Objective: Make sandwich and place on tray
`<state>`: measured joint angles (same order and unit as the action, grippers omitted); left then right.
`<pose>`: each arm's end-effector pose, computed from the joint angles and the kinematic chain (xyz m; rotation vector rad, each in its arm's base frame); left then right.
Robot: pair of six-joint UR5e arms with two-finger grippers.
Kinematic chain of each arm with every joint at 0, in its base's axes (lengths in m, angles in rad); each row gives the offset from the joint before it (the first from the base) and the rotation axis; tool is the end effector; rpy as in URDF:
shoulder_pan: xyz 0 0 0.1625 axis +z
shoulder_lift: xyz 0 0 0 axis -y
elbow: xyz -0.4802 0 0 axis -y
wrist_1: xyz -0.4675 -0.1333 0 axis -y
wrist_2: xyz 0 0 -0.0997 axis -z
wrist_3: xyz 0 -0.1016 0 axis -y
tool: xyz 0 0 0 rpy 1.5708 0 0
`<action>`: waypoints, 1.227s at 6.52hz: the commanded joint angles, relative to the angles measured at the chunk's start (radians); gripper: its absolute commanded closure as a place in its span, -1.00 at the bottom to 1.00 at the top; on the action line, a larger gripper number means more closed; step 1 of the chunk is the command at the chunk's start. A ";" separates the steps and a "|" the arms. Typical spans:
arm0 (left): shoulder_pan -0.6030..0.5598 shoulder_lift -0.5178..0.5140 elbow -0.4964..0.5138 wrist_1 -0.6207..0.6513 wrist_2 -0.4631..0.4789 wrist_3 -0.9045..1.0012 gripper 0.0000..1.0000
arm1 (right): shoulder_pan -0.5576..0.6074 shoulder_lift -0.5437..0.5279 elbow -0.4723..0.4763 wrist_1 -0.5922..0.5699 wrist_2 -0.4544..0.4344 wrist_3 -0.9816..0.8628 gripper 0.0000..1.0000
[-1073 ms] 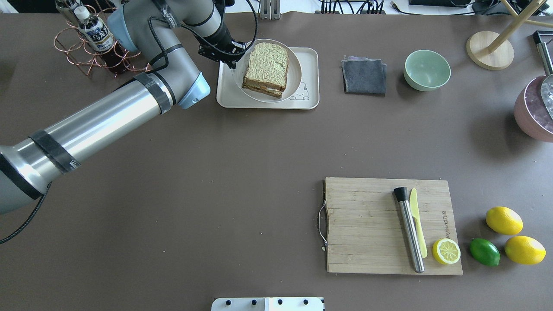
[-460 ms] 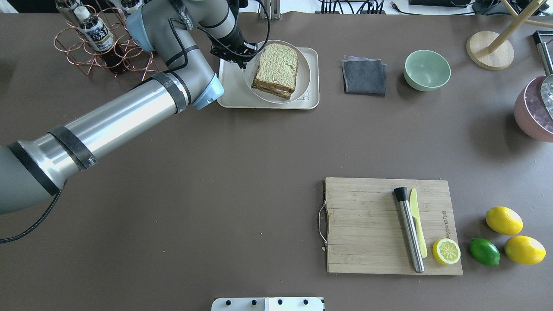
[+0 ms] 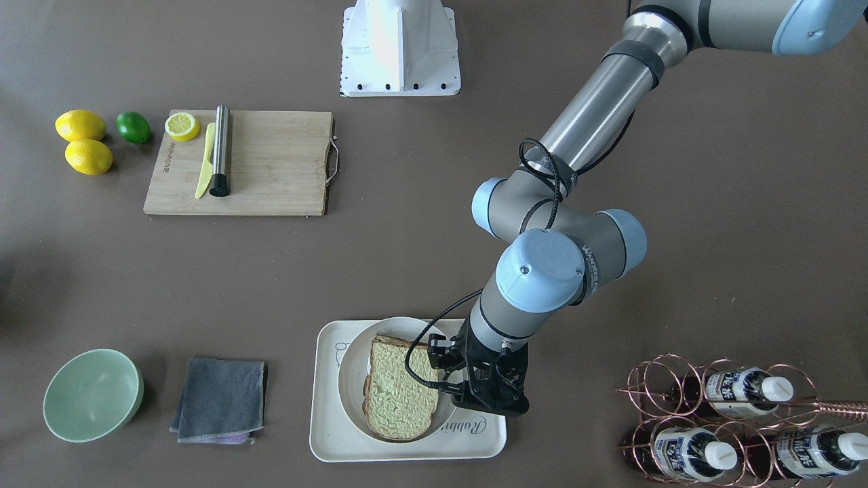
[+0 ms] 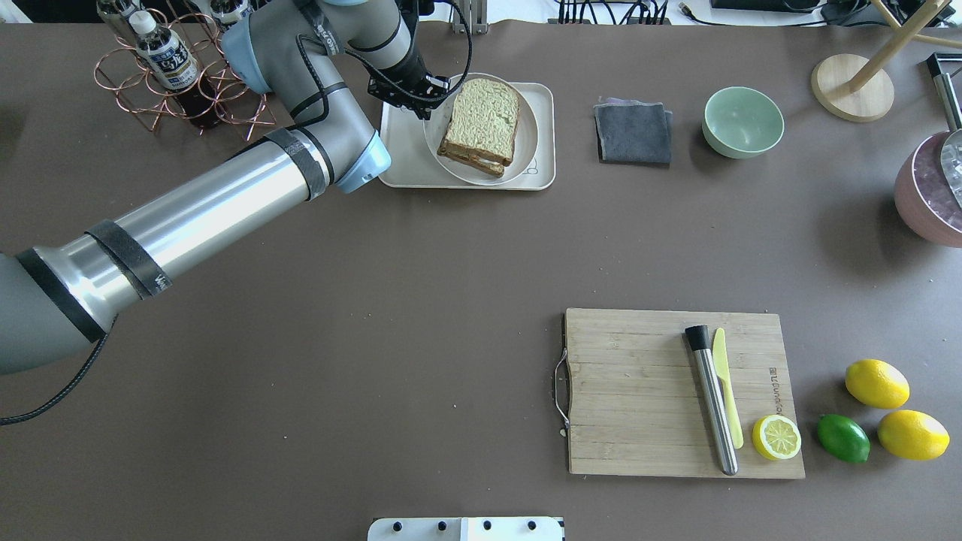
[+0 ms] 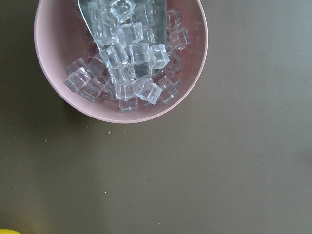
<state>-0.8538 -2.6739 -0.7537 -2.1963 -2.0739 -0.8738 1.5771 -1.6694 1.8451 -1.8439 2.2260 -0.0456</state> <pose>0.5992 -0.8156 0.2228 0.2897 0.9620 0.0858 0.0746 -0.5040 0.6485 -0.0769 -0.6569 -0.0059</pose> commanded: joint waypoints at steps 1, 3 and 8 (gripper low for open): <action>-0.033 0.131 -0.172 0.010 -0.003 0.028 -0.96 | 0.000 -0.001 -0.012 0.000 0.003 0.000 -1.00; -0.044 0.344 -0.515 0.142 -0.009 0.030 -0.96 | 0.000 -0.001 -0.053 0.021 0.004 0.000 -1.00; -0.320 0.707 -0.941 0.419 -0.259 0.443 -0.96 | 0.000 -0.041 -0.187 0.261 0.044 0.007 -1.00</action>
<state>-1.0991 -2.0395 -1.6343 -1.8525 -2.2930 -0.5733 1.5769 -1.7098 1.6627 -1.5884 2.2501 -0.0386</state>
